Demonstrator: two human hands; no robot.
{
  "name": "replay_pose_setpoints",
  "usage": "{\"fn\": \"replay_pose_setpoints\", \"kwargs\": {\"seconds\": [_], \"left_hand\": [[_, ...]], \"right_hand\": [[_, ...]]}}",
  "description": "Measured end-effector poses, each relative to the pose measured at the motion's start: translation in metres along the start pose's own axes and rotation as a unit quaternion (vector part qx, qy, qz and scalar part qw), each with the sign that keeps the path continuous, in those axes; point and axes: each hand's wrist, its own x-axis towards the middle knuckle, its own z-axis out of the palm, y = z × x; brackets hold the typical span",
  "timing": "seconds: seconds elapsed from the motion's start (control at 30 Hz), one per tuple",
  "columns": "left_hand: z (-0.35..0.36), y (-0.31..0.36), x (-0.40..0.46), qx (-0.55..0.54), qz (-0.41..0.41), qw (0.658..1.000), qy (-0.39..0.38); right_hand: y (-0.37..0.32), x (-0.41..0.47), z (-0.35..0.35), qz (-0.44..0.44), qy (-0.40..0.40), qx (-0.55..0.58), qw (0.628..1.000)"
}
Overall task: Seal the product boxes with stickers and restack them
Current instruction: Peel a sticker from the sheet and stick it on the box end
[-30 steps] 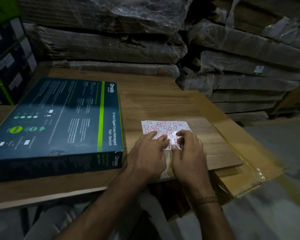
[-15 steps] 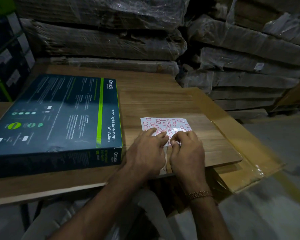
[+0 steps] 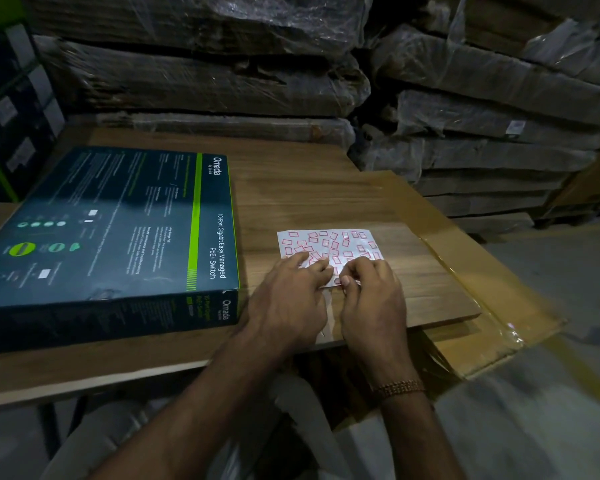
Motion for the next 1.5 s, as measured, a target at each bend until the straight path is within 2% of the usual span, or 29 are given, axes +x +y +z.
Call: {"fn": "replay_pose_setpoints", "kwargs": {"seconds": [0.7, 1.03, 1.2, 1.3, 1.5], "left_hand": [[0.005, -0.006, 0.001, -0.002, 0.027, 0.999, 0.027], [0.011, -0.019, 0.003, -0.172, -0.013, 0.979, 0.110], [0.012, -0.018, 0.000, -0.185, -0.025, 0.974, 0.125], [0.012, -0.019, -0.002, -0.187, -0.010, 0.973, 0.131], [-0.018, 0.010, -0.037, -0.247, 0.030, 0.944, 0.216]], "right_hand": [[0.003, -0.002, -0.001, -0.013, 0.012, 0.037, 0.999], [0.001, -0.004, -0.003, -0.006, 0.024, 0.063, 0.998], [-0.001, -0.002, -0.007, 0.012, 0.047, 0.126, 0.991], [-0.005, -0.003, -0.015, 0.018, 0.062, 0.157, 0.985], [-0.024, -0.011, -0.040, 0.016, 0.037, 0.225, 0.974]]}}
